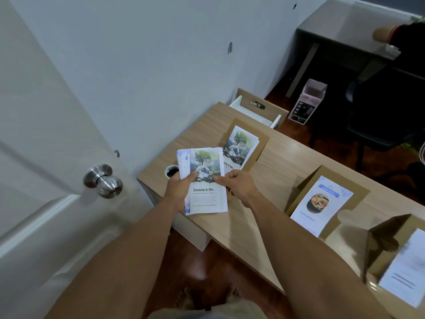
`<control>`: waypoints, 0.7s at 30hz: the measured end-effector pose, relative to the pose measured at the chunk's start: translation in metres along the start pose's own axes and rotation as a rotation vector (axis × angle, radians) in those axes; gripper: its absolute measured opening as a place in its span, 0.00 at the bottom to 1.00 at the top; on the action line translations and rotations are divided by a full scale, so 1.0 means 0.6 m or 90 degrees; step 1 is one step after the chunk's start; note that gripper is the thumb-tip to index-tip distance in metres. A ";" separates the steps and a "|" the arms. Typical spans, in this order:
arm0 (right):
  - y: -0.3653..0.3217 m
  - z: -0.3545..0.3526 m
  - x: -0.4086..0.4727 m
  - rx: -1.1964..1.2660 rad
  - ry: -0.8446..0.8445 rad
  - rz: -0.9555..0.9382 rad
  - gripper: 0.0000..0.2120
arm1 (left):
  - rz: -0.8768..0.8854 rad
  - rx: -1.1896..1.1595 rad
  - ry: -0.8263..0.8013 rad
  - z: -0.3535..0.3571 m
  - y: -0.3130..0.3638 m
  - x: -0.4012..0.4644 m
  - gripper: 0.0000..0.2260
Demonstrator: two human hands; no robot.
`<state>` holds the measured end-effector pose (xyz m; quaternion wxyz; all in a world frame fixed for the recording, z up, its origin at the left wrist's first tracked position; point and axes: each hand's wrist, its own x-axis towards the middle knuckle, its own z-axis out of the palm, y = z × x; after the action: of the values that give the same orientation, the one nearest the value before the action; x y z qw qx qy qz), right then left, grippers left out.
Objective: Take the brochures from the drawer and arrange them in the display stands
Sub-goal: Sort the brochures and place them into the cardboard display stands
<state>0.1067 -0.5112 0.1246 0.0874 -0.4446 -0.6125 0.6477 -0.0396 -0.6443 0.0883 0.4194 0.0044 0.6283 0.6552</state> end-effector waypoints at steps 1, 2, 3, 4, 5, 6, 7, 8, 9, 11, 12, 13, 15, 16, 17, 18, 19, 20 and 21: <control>0.002 -0.001 -0.005 0.005 0.012 -0.008 0.17 | -0.002 -0.006 -0.007 0.002 -0.003 -0.004 0.10; 0.002 -0.003 -0.012 0.012 0.023 -0.014 0.15 | -0.006 -0.008 -0.014 0.005 -0.006 -0.009 0.11; 0.002 -0.005 -0.017 0.009 0.028 -0.017 0.15 | -0.010 -0.008 -0.018 0.007 -0.008 -0.013 0.12; 0.003 -0.007 -0.022 0.001 0.034 -0.016 0.16 | -0.013 -0.004 -0.028 0.008 -0.010 -0.019 0.13; 0.007 -0.009 -0.026 -0.010 0.035 -0.016 0.17 | -0.015 0.000 -0.039 0.008 -0.013 -0.022 0.14; 0.011 -0.011 -0.029 -0.017 0.031 -0.014 0.18 | -0.018 0.004 -0.049 0.007 -0.014 -0.026 0.14; 0.016 -0.013 -0.032 -0.023 0.026 -0.006 0.17 | -0.023 0.007 -0.057 0.007 -0.016 -0.029 0.14; 0.019 -0.015 -0.038 -0.021 0.024 0.001 0.15 | -0.028 0.008 -0.066 0.007 -0.018 -0.032 0.14; 0.020 -0.016 -0.043 -0.018 0.022 0.012 0.13 | -0.033 0.011 -0.075 0.006 -0.022 -0.033 0.15; 0.030 -0.019 -0.050 -0.024 0.023 0.027 0.11 | -0.041 0.030 -0.084 0.009 -0.029 -0.038 0.15; 0.034 -0.021 -0.055 -0.027 0.024 0.031 0.10 | -0.039 0.040 -0.084 0.011 -0.030 -0.044 0.13; 0.038 -0.022 -0.059 -0.022 0.027 0.034 0.09 | -0.037 0.046 -0.082 0.013 -0.033 -0.049 0.12; 0.047 -0.028 -0.063 -0.009 0.048 0.033 0.09 | -0.033 0.056 -0.082 0.015 -0.038 -0.058 0.12; 0.050 -0.033 -0.069 -0.009 0.067 0.031 0.09 | -0.034 0.058 -0.077 0.014 -0.041 -0.062 0.12; 0.049 -0.041 -0.076 -0.007 0.094 0.030 0.09 | -0.037 0.060 -0.070 0.014 -0.043 -0.068 0.11; 0.052 -0.049 -0.078 -0.008 0.117 0.034 0.10 | -0.041 0.064 -0.061 0.013 -0.044 -0.069 0.08; 0.059 -0.059 -0.078 -0.013 0.139 0.040 0.11 | -0.045 0.070 -0.048 0.011 -0.045 -0.070 0.07; 0.067 -0.070 -0.078 -0.019 0.152 0.049 0.12 | -0.046 0.073 -0.038 0.012 -0.047 -0.073 0.06; 0.076 -0.082 -0.077 -0.018 0.160 0.057 0.10 | -0.046 0.070 -0.027 0.013 -0.050 -0.077 0.06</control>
<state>0.1875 -0.5170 0.1139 0.1281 -0.5504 -0.5851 0.5816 0.0109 -0.6676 0.0890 0.4551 0.0180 0.6541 0.6039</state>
